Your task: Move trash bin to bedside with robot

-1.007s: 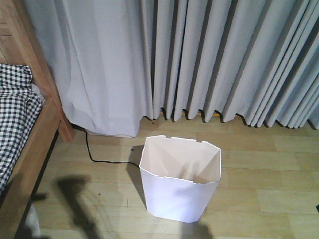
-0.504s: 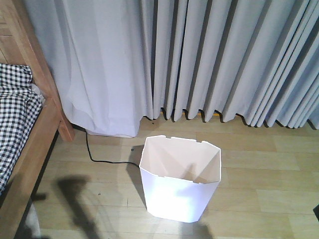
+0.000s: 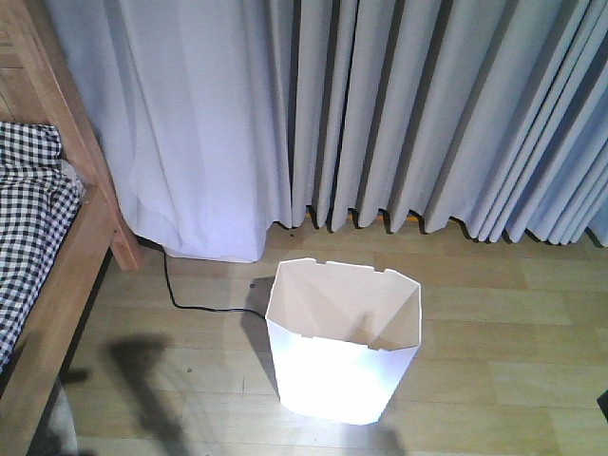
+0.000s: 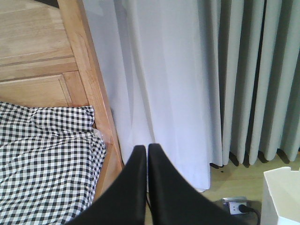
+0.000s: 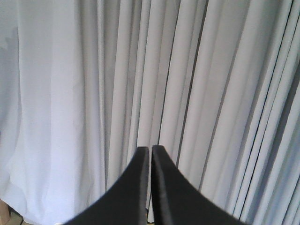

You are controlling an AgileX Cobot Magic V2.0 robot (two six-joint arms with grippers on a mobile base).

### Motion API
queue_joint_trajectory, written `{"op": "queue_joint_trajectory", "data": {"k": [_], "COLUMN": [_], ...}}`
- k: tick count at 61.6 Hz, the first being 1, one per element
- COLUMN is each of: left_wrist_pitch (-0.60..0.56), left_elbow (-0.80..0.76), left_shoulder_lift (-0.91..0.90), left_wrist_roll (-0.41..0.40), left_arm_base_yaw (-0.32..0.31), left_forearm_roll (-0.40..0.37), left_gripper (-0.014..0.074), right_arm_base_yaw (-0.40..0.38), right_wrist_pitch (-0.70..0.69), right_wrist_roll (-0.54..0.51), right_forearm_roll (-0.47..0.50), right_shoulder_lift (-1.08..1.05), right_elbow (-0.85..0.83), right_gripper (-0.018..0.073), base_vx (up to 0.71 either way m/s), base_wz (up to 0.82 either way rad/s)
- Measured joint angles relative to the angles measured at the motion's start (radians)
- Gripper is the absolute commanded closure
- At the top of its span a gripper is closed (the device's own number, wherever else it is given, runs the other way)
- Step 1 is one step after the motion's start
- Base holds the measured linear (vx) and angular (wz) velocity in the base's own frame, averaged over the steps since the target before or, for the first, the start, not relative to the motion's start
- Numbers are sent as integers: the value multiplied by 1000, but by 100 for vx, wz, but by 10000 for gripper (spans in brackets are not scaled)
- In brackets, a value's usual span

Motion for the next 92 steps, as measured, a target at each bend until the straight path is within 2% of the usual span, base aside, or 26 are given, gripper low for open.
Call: {"op": "queue_joint_trajectory", "data": {"k": [3, 8, 19, 27, 45, 56, 69, 92], "left_wrist_pitch": [0, 0, 0, 0, 0, 0, 0, 0], "left_elbow": [0, 0, 0, 0, 0, 0, 0, 0], "left_shoulder_lift": [0, 0, 0, 0, 0, 0, 0, 0], "left_wrist_roll": [0, 0, 0, 0, 0, 0, 0, 0], "left_arm_base_yaw": [0, 0, 0, 0, 0, 0, 0, 0], "left_forearm_roll": [0, 0, 0, 0, 0, 0, 0, 0], "left_gripper": [602, 602, 602, 602, 602, 602, 602, 602], "right_arm_base_yaw": [0, 0, 0, 0, -3, -67, -14, -12], "right_wrist_pitch": [-2, -29, -189, -252, -251, -251, -246, -237], "right_wrist_roll": [0, 24, 286, 383, 360, 384, 385, 385], "right_forearm_roll": [-1, -57, -243, -307, -317, -317, -318, -310], "right_shoulder_lift": [0, 0, 0, -13, -43, -43, -43, -43], "right_elbow": [2, 24, 151, 188, 188, 188, 188, 188], "right_gripper": [570, 570, 570, 570, 570, 570, 570, 570], "base_vx": [0, 0, 0, 0, 0, 0, 0, 0], "base_wz": [0, 0, 0, 0, 0, 0, 0, 0]}}
